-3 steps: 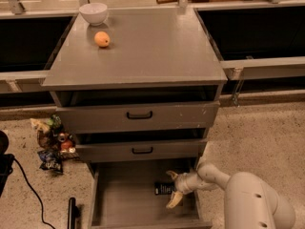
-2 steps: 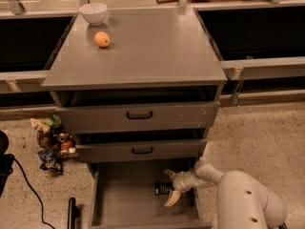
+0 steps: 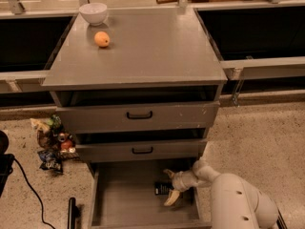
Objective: Pick rxbar blueberry from bottom drawer and place on counter
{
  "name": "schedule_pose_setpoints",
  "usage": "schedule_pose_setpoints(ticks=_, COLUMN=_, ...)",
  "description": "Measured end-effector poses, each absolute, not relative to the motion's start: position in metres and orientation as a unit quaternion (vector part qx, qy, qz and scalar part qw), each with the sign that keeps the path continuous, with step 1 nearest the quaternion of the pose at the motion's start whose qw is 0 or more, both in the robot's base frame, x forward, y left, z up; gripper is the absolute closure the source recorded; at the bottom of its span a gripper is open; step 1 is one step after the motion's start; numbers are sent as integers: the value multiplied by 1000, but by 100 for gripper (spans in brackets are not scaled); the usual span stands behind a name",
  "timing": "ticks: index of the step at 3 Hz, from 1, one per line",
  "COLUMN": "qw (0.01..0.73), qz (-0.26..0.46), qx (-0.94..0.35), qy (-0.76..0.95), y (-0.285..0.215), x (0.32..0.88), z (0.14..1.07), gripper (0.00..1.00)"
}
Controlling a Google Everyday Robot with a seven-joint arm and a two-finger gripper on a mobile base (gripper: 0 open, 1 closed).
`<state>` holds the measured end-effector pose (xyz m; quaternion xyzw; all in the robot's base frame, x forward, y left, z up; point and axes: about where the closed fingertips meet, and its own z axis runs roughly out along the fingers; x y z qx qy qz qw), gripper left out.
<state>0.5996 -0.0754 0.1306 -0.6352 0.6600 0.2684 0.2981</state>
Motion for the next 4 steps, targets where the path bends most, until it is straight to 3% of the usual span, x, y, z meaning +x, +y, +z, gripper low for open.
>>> schedule_pose_setpoints(ticks=1, qw=298, qz=257, qx=-644, qy=656, y=-74, x=601, z=124, gripper=0)
schedule_pose_setpoints(ticks=2, qw=301, qz=250, qx=-653, qy=648, y=-70, x=596, z=122, gripper=17)
schedule_pose_setpoints(ticks=4, qw=318, qz=249, qx=-661, qy=632, y=-66, x=588, z=113, gripper=64)
